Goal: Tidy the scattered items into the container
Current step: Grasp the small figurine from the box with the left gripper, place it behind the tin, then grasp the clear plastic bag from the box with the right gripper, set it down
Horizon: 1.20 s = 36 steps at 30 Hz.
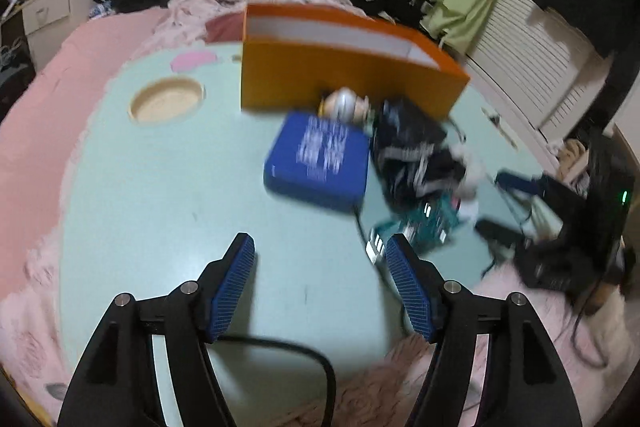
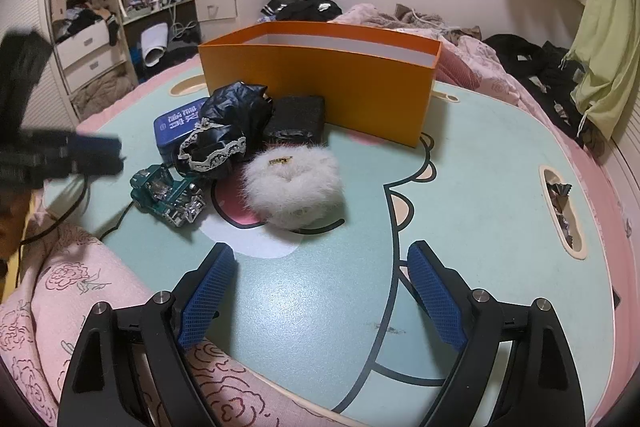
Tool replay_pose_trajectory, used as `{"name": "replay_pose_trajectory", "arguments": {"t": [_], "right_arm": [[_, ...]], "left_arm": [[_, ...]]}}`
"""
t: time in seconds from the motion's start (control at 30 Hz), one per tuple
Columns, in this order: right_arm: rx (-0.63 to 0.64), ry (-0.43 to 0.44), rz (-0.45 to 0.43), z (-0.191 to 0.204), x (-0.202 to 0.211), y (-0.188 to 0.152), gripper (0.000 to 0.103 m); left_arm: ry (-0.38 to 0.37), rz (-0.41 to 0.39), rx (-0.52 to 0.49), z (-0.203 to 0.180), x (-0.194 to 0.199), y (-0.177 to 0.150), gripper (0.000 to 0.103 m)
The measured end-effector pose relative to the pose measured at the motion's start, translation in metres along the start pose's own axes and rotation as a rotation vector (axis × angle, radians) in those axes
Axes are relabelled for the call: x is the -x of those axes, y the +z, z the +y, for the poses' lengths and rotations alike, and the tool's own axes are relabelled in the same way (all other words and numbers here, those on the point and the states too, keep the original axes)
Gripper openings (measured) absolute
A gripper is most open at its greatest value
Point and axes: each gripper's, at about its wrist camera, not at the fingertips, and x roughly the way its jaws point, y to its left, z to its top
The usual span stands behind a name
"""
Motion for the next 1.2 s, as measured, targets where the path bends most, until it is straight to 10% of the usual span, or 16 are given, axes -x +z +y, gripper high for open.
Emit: {"name": "replay_pose_trajectory", "arguments": {"t": [0.2,0.33,0.4,0.6,0.83,1.2], "right_arm": [[-0.001,-0.012,0.006,0.000,0.002,0.000,0.089],[-0.005,-0.011,0.021,-0.002,0.002,0.002,0.086],[-0.009,0.020,0.028,-0.003,0.003,0.010,0.066],[0.075,-0.040,-0.035,-0.009,0.033,0.108,0.053],[0.099,-0.226,0.401,-0.048,-0.069,0.205,0.034],[0.154,-0.357,0.676,-0.045,-0.153,0.189,0.033]], "left_arm": [[0.166,-0.047,-0.201,-0.033,-0.013,-0.014,0.103],[0.126,-0.055,-0.192,-0.032,-0.014,-0.015,0.103],[0.125,-0.066,-0.189,-0.030,-0.013,-0.017,0.103],[0.124,-0.084,-0.186,-0.028,-0.014,-0.019,0.103],[0.124,-0.085,-0.188,-0.027,-0.015,-0.017,0.103],[0.113,-0.093,-0.192,-0.026,-0.015,-0.018,0.103]]}}
